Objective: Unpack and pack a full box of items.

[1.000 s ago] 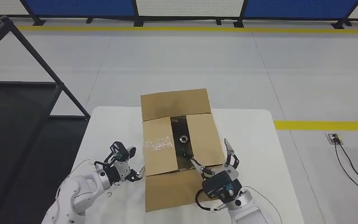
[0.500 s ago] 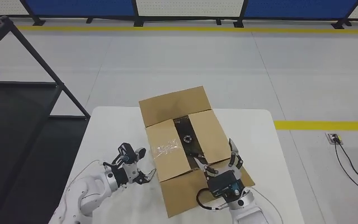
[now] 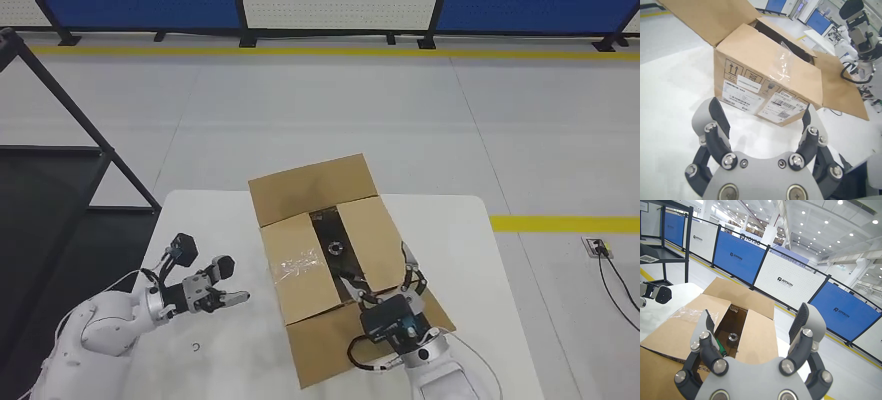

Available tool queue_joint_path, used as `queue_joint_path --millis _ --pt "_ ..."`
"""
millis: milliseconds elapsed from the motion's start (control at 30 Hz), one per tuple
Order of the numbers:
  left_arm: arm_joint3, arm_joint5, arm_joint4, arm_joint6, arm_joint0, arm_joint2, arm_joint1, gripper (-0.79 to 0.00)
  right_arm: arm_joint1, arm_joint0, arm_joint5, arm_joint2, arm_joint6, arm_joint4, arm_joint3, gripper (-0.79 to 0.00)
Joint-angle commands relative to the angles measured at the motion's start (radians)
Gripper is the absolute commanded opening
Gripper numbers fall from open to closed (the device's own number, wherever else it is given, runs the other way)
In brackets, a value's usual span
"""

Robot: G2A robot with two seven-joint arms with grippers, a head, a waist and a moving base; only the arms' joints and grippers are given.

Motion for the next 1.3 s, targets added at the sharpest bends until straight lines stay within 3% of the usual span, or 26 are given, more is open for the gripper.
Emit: queue_joint_path --millis 0,333,567,733,867,1100,1200,1267 --pt "0.008 0.000 -0.027 -0.023 -0.006 -0.003 0.004 0.000 0.001 -0.006 0.009 -0.006 0.022 -0.010 -0.010 0.000" --pt "-0.010 0.006 -0.032 -0.019 0.001 0.022 0.004 0.000 0.004 -0.022 0.036 -0.013 0.042 -0.002 -0.012 0.000" --pt "0.017 0.000 0.039 -0.022 -0.065 0.152 0.019 0.000 0.008 -0.028 0.047 -0.013 0.050 0.002 -0.016 0.000" --pt "0.034 0.000 -0.002 -0.022 -0.127 0.252 0.039 -0.108 0.010 -0.048 0.061 -0.015 0.059 -0.004 -0.032 0.000" --pt "0.056 0.000 -0.018 -0.022 -0.171 0.311 0.058 -0.139 0.012 -0.056 0.067 -0.018 0.066 -0.011 -0.042 0.000" --pt "0.094 0.000 0.031 -0.011 -0.235 0.373 0.074 -0.200 0.015 -0.063 0.077 -0.025 0.079 -0.017 -0.052 0.000" --pt "0.093 0.000 0.069 0.021 -0.248 0.397 0.076 -0.299 0.015 -0.067 0.084 -0.030 0.084 -0.019 -0.058 0.000" --pt "0.089 0.000 0.085 0.050 -0.256 0.414 0.078 -0.289 0.016 -0.070 0.087 -0.033 0.089 -0.023 -0.063 0.000"
